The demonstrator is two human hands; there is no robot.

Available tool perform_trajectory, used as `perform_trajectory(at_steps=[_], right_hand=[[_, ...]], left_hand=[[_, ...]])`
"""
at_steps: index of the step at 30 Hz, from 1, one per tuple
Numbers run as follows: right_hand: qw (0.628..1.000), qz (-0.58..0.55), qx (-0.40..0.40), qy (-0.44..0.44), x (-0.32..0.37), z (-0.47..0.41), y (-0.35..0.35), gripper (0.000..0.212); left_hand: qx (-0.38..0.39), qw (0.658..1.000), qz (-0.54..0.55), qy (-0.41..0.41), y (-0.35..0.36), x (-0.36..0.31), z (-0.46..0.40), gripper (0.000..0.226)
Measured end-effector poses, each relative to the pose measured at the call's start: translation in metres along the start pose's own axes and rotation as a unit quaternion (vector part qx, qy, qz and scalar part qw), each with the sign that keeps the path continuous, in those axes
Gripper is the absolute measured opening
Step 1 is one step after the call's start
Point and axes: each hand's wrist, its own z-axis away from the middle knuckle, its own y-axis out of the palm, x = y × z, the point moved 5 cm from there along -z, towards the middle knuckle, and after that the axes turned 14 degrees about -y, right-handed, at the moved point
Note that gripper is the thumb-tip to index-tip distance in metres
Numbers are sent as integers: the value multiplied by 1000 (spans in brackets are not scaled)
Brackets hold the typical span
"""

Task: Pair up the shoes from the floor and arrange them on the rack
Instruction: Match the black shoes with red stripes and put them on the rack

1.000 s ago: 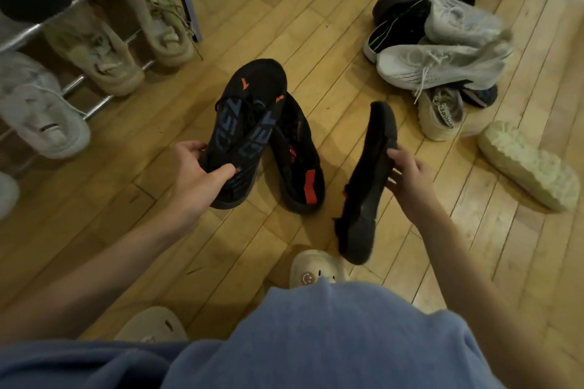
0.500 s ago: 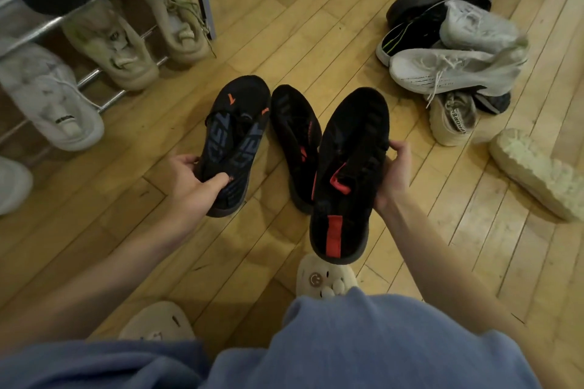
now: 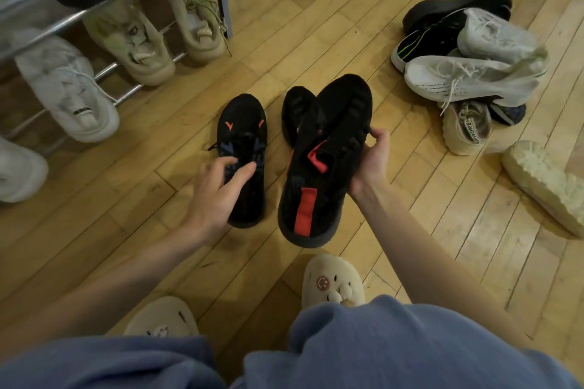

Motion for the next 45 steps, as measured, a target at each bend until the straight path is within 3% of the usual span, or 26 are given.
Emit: perform_trajectory(at_steps=[3, 4, 7, 9, 11, 13, 14, 17, 19, 21, 26, 29, 32, 37, 45], right_hand=[[998, -40, 49, 5, -7, -5, 27, 47], [997, -39, 70, 7, -10, -7, 35, 50], [990, 6, 141, 23, -16, -13, 54, 51], [977, 126, 170, -26, -11, -19, 54, 45], [914, 342, 160, -150, 1, -22, 45, 40], [784, 544, 111, -276, 7, -22, 27, 42], [733, 607, 94, -292, 3, -20, 16, 49], [644, 731, 109, -197, -30, -14, -13, 85], [603, 775, 119, -150, -48, -13, -21, 96], [619, 761, 114, -161, -51, -13, -19, 94], [759, 587, 91, -266, -29, 10, 9, 79], [768, 522, 104, -357, -12, 29, 43, 77], [759, 476, 134, -424, 4, 46, 79, 75], [704, 461, 214, -496, 3, 68, 134, 75], [621, 505, 369, -472, -55, 92, 161, 74]], left_hand=[[226, 972, 61, 5, 13, -20, 20, 63], [265, 963, 57, -10, 14, -20, 21, 61], [272, 958, 84, -25, 6, -18, 13, 57], [261, 955, 138, -27, -7, -14, 7, 52], [239, 959, 155, -18, -19, -9, 3, 54], [209, 964, 165, -14, -26, -1, 0, 65], [197, 964, 177, -19, -28, 4, -1, 67], [174, 959, 219, -42, -31, 17, -2, 72], [162, 955, 241, -55, -33, 21, -3, 71], [149, 955, 249, -58, -34, 22, -1, 64], [122, 962, 243, -42, -59, 16, 12, 56], [84, 966, 243, 1, -85, 3, 24, 61], [33, 965, 252, 57, -118, -14, 41, 59], [-52, 949, 294, 101, -166, -12, 71, 70], [-138, 935, 324, 35, -200, 62, 87, 54]])
